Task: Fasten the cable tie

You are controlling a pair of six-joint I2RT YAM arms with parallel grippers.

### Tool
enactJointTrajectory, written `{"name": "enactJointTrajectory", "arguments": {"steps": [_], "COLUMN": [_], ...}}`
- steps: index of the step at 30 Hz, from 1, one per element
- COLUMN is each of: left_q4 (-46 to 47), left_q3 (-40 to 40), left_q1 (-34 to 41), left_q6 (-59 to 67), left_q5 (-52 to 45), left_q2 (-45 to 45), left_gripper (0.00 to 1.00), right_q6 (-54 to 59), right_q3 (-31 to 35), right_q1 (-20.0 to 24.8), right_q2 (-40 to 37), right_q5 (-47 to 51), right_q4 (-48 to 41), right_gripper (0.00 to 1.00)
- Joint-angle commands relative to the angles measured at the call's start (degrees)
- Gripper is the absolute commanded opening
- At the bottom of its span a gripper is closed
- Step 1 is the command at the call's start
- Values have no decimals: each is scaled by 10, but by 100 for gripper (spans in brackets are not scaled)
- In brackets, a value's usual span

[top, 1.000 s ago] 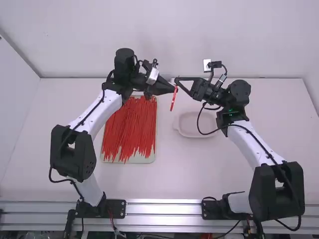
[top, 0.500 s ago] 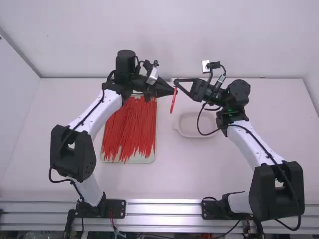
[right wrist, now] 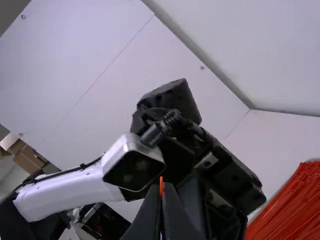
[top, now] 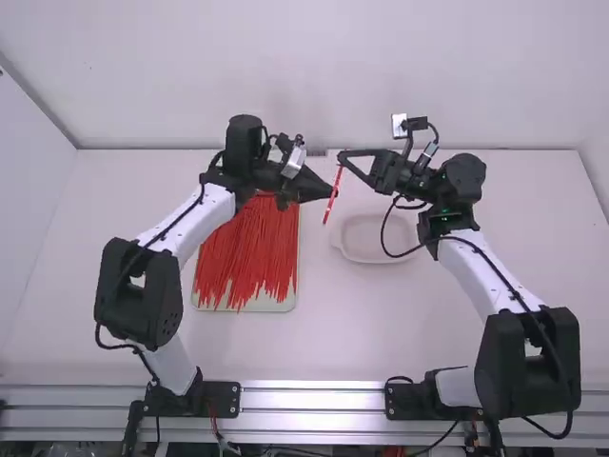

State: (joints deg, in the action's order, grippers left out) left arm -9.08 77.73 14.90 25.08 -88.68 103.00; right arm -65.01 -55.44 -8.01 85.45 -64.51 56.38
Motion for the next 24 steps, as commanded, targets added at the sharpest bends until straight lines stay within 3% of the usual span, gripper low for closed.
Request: {"name": "enactJointTrajectory", "arguments": {"steps": [1, 15, 24], "left_q4": [7, -11, -64], "left_q3": [-38, -151, -156], "left_q1": [-1, 0, 3], "left_q6": [0, -1, -53], "left_q5": [-4, -5, -13], "left_q2": [3, 3, 2], "left_gripper": [2, 3, 2], "right_q6": [-8, -7, -1], "right_q3": [-43, -107, -117], "right_q1": [9, 18, 28], "right_q2": [-11, -11, -11], "right_q5": [28, 24, 17], "right_q4": [17, 13, -3], "right_gripper": [0, 0, 0]}}
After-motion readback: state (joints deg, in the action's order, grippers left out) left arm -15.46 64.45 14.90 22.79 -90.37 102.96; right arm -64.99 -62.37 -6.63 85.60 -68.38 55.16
